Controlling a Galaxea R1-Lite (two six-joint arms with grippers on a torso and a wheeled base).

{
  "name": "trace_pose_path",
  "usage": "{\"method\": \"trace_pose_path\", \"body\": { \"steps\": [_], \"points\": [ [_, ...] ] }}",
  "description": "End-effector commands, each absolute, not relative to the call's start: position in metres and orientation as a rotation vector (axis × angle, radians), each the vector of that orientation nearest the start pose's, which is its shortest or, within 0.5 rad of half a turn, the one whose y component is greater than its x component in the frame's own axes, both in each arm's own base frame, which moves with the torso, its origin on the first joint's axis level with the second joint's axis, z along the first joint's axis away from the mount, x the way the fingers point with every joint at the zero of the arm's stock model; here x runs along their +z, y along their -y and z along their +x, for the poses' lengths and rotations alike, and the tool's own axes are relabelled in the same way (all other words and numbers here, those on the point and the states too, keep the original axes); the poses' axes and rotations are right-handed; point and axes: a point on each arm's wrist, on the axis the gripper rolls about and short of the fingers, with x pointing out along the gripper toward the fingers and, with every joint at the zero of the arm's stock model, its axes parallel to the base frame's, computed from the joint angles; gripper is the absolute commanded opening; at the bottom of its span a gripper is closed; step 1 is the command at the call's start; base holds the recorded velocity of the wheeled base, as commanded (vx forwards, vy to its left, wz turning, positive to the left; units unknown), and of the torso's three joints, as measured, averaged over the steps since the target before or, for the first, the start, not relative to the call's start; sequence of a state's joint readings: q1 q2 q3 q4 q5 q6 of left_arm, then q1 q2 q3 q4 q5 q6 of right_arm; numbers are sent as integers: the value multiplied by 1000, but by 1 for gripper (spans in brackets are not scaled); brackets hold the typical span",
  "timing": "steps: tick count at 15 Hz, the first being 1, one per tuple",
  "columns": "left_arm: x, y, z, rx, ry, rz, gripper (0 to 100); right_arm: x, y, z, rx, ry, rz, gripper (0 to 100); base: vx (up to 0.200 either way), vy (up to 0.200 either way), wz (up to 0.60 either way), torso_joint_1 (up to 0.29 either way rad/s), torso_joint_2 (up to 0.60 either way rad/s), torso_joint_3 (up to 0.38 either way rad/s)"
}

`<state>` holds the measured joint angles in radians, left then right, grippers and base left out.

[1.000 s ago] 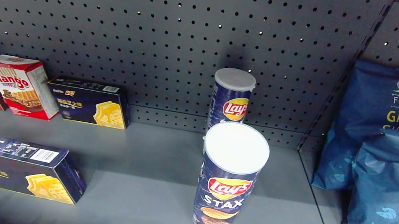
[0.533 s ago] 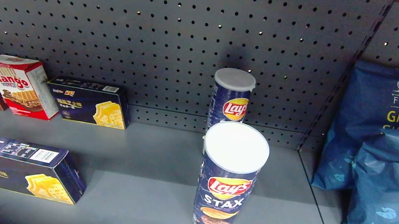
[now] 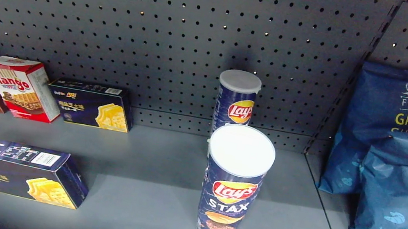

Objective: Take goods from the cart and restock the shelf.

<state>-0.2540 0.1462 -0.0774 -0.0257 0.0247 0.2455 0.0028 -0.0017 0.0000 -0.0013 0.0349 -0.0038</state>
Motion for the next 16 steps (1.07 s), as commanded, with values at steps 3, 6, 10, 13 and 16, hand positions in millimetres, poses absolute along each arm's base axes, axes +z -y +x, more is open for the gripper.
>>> {"method": "trace_pose_path", "body": {
  "steps": [3,6,10,13,16],
  "points": [
    [84,0,-16,57,-26,220,100,76,-1,-23,38,2,-5,100,0,0,0,0,0,0],
    [83,0,-21,9,41,199,100,76,-1,-23,38,2,-5,100,0,0,0,0,0,0],
    [82,0,-23,9,64,148,100,76,-1,-23,38,2,-5,100,0,0,0,0,0,0],
    [82,0,-23,-21,62,17,100,76,-1,-23,38,2,-5,100,0,0,0,0,0,0],
    [82,5,-24,-240,69,73,100,76,-1,-23,38,2,-5,100,0,0,0,0,0,0]
  ]
}}
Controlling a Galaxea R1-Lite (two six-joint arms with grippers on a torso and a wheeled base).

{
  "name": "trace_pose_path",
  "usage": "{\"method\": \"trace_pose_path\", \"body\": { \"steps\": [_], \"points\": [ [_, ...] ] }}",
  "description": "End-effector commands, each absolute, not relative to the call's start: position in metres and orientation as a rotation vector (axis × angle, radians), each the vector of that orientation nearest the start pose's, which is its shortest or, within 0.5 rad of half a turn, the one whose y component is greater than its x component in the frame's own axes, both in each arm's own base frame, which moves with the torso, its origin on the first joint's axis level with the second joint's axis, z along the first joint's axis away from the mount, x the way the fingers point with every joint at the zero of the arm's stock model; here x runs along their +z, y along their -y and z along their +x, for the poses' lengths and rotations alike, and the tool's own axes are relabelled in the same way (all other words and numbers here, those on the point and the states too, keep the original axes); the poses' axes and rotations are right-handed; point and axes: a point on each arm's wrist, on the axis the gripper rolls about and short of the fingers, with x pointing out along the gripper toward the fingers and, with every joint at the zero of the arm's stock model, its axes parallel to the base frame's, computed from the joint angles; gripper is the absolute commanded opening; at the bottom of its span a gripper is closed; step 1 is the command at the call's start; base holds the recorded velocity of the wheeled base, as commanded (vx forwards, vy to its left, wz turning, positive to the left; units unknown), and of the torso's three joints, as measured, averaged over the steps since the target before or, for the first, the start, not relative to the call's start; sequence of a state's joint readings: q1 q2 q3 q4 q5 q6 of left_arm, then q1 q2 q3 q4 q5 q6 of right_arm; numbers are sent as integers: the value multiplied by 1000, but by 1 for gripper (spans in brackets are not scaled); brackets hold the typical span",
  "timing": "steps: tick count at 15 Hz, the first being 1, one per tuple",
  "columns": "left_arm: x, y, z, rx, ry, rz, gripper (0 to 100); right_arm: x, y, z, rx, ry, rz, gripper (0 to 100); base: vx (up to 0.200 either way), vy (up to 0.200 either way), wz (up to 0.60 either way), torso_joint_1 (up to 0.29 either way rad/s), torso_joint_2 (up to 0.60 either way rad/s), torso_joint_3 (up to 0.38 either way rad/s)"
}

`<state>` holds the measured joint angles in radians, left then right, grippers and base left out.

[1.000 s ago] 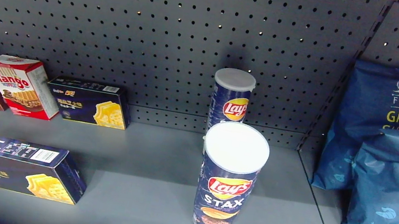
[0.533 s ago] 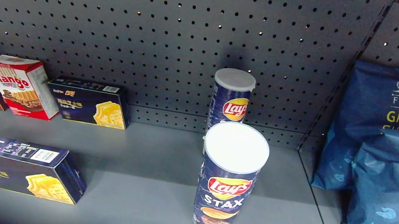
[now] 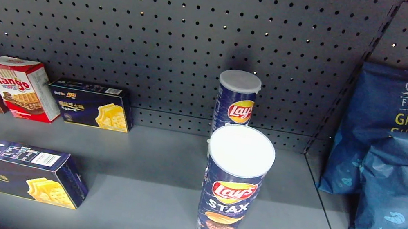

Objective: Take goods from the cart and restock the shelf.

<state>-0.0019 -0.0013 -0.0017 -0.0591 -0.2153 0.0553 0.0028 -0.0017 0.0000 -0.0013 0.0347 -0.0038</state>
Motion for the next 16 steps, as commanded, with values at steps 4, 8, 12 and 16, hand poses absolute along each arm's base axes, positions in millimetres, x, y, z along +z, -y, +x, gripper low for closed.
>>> {"method": "trace_pose_path", "body": {
  "steps": [4,8,12,16],
  "points": [
    [81,4,-23,-169,81,265,100,76,-1,-23,38,2,-5,100,0,0,0,0,0,0],
    [81,1,-23,-51,58,150,100,76,-1,-23,38,2,-5,100,0,0,0,0,0,0],
    [75,4,-23,-175,5,95,100,76,-1,-23,38,2,-5,100,0,0,0,0,0,0],
    [75,3,-23,-149,2,63,100,76,0,-23,15,4,49,100,0,0,0,0,0,0]
  ]
}}
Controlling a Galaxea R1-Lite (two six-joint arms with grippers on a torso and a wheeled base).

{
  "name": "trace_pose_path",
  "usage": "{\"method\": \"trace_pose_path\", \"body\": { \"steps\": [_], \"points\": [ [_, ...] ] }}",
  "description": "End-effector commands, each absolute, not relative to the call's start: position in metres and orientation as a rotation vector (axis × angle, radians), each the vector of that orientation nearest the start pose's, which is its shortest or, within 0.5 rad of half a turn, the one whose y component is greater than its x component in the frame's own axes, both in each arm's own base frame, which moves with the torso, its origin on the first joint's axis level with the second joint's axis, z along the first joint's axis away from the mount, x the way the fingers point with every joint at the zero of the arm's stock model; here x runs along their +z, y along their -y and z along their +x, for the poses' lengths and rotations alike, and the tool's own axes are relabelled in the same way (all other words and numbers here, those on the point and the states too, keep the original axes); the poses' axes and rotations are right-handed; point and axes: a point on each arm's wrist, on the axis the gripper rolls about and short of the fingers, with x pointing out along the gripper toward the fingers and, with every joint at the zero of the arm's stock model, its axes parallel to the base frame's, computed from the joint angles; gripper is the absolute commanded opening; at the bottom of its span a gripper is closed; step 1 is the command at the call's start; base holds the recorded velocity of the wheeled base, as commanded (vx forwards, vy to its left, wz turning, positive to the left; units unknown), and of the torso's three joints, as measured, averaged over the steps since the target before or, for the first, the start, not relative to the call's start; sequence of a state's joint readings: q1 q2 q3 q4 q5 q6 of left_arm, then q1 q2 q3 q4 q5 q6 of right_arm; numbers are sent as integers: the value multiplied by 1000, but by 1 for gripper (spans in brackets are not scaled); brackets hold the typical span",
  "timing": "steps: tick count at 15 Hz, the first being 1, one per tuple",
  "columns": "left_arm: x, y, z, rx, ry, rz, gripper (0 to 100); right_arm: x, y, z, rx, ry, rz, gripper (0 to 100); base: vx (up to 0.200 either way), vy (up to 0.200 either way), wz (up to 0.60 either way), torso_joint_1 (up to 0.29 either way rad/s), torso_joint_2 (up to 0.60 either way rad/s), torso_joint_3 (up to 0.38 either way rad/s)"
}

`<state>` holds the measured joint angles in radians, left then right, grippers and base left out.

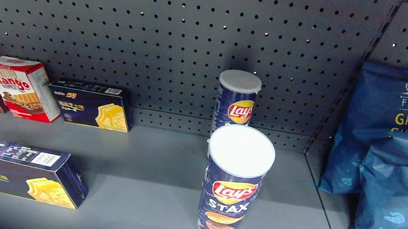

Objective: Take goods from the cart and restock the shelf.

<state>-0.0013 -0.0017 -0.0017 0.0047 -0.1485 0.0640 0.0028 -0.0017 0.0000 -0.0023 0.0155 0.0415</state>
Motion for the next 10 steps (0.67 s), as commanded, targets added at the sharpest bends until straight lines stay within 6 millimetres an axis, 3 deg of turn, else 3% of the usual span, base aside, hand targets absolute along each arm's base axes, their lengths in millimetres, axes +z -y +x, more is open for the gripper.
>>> {"method": "trace_pose_path", "body": {
  "steps": [1,10],
  "points": [
    [75,3,-23,-149,2,64,100,76,0,-23,-8,6,54,100,0,0,0,0,0,0],
    [75,3,-23,-157,3,76,100,76,-1,-23,60,5,3,100,0,0,0,0,0,0]
  ]
}}
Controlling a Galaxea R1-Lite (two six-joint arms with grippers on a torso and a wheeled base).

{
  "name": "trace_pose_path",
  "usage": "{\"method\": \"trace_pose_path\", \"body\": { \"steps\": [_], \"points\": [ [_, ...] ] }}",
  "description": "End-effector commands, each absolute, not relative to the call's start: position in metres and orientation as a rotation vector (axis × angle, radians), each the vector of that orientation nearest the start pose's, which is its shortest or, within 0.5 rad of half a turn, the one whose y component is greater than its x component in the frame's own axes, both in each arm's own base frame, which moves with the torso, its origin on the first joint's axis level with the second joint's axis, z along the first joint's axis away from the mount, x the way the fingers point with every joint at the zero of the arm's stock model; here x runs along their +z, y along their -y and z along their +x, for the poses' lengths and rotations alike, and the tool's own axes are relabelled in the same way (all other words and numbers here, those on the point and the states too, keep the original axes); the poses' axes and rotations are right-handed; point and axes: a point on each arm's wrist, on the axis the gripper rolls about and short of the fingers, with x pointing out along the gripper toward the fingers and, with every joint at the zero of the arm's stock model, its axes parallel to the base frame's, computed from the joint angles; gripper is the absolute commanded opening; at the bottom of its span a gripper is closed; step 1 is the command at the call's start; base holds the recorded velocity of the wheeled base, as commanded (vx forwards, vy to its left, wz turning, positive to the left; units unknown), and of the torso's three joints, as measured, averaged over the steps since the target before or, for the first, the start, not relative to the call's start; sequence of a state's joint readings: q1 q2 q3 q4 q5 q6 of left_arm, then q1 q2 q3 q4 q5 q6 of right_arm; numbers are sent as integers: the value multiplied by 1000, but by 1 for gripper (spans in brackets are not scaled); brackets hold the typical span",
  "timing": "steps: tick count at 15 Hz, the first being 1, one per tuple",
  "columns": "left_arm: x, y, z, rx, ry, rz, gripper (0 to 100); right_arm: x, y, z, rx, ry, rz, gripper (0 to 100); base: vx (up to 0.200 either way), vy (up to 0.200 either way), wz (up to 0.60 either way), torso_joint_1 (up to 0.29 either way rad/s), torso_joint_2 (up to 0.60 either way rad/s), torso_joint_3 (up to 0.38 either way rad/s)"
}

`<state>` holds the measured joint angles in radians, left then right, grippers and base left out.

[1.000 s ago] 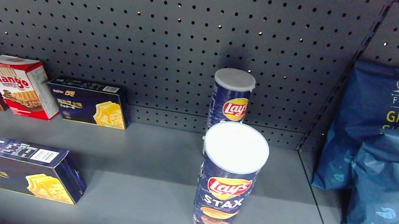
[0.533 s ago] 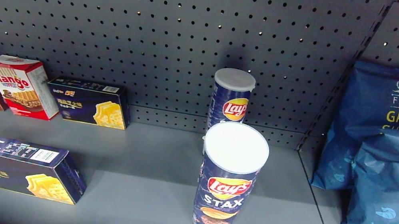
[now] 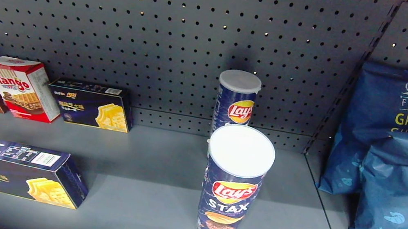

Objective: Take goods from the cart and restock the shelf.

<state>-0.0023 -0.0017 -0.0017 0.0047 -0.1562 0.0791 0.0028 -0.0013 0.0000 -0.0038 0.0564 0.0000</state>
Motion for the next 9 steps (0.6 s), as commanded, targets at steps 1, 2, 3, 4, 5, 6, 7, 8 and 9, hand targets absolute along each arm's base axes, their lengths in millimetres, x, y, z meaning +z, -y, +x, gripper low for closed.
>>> {"method": "trace_pose_path", "body": {
  "steps": [1,2,3,4,5,6,7,8,9],
  "points": [
    [75,3,-23,-155,3,79,100,76,-1,-23,46,3,1,100,0,0,0,0,0,0],
    [75,3,-23,-135,2,79,100,76,0,-23,0,3,2,100,0,0,0,0,0,0],
    [75,2,-23,-80,0,80,100,76,0,-23,-15,3,3,100,0,0,0,0,0,0],
    [75,1,-23,-32,-2,75,100,76,0,-23,-14,2,3,100,0,0,0,0,0,0],
    [75,1,-23,-28,-2,74,100,76,0,-23,-15,2,3,100,0,0,0,0,0,0],
    [75,1,-23,-26,-2,72,100,76,0,-23,-14,2,3,100,0,0,0,0,0,0],
    [75,1,-23,-26,-2,71,100,76,0,-23,-14,2,3,100,0,0,0,0,0,0],
    [75,1,-23,-26,-2,71,100,76,0,-23,-15,2,3,100,0,0,0,0,0,0],
    [75,1,-23,-26,-2,71,100,76,0,-23,-14,2,3,100,0,0,0,0,0,0]
  ]
}}
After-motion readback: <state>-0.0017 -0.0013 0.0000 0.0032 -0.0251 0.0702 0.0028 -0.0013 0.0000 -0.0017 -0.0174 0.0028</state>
